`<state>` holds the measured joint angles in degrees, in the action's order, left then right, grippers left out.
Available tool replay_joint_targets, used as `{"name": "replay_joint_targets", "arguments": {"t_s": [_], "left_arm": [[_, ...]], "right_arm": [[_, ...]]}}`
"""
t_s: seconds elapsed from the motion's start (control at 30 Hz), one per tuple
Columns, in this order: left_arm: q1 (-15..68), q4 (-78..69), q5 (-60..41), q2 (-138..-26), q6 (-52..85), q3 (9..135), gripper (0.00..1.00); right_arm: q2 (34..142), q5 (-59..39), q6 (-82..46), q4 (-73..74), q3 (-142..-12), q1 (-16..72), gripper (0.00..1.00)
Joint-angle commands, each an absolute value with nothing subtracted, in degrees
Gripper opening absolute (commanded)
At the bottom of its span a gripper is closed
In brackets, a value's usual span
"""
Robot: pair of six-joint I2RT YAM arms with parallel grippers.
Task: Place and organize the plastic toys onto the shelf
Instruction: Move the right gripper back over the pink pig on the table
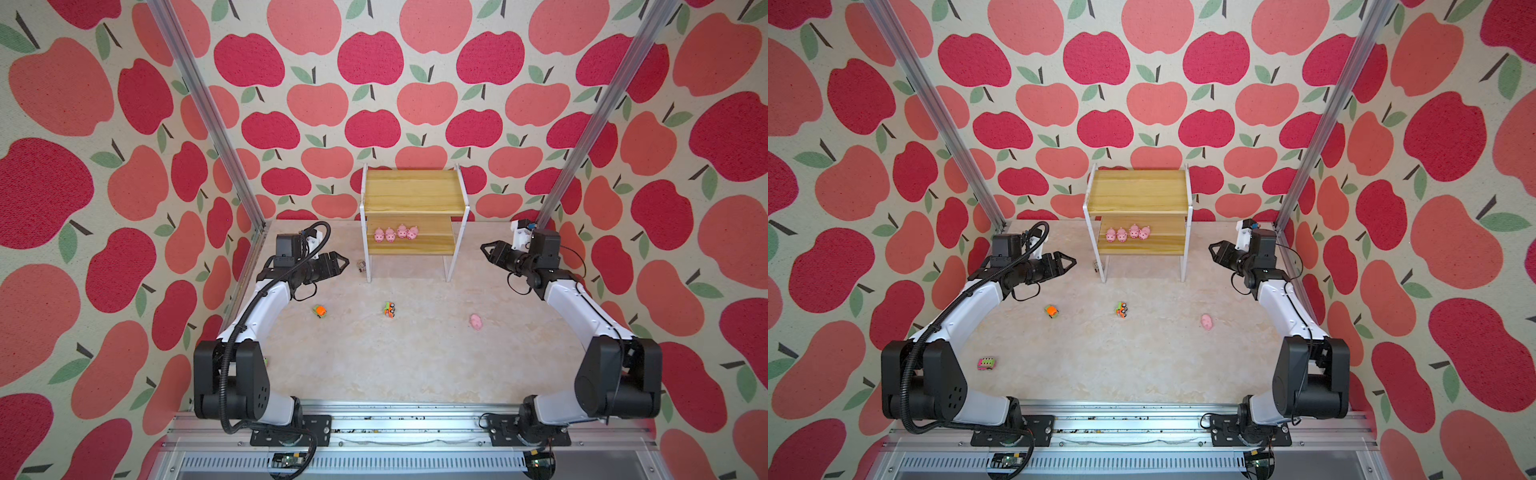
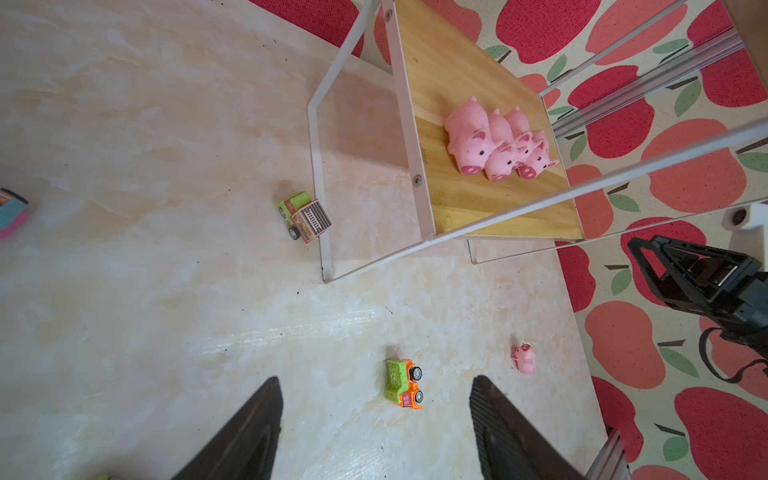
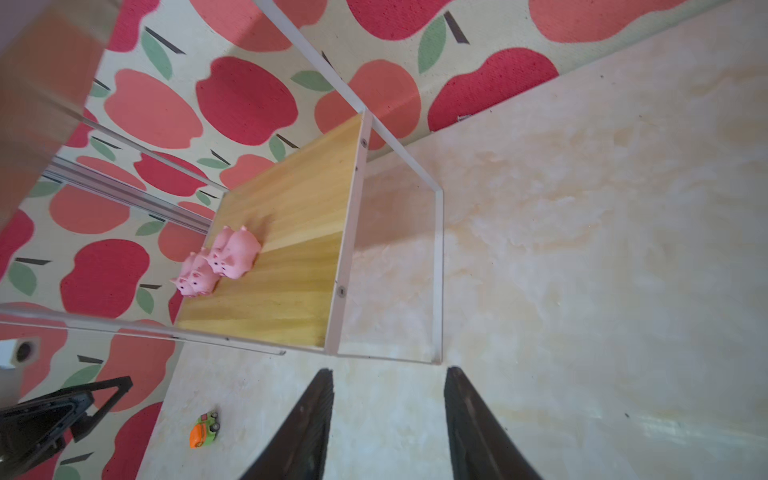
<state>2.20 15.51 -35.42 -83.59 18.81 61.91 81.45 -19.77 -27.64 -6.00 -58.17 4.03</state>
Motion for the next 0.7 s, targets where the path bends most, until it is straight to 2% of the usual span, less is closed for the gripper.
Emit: {"name": "replay_joint_targets", "arguments": {"t_s": [0.0,0.23,0.4,0.67], "left_arm": [[2.27,19.24,-34.24,-83.66,18.84,62.69,0.74],[4.83,22.24,-31.39,-83.03,16.57,62.94,0.74],[6.53,21.7,-30.24,-82.29,16.25,62.22,0.74],[7.31,19.6,-30.41,-82.25,16.7,61.19,0.74]], "right_arm": [[74.22,-7.71,-22.77,-21.97,-52.37,7.85,0.51],[65.86,5.67,-26.08,-28.74,-41.76,20.46,0.59],[67.67,13.89,-25.93,-30.94,-39.74,27.53,0.59],[76.65,17.96,-22.08,-28.73,-42.45,30.09,0.57]]}}
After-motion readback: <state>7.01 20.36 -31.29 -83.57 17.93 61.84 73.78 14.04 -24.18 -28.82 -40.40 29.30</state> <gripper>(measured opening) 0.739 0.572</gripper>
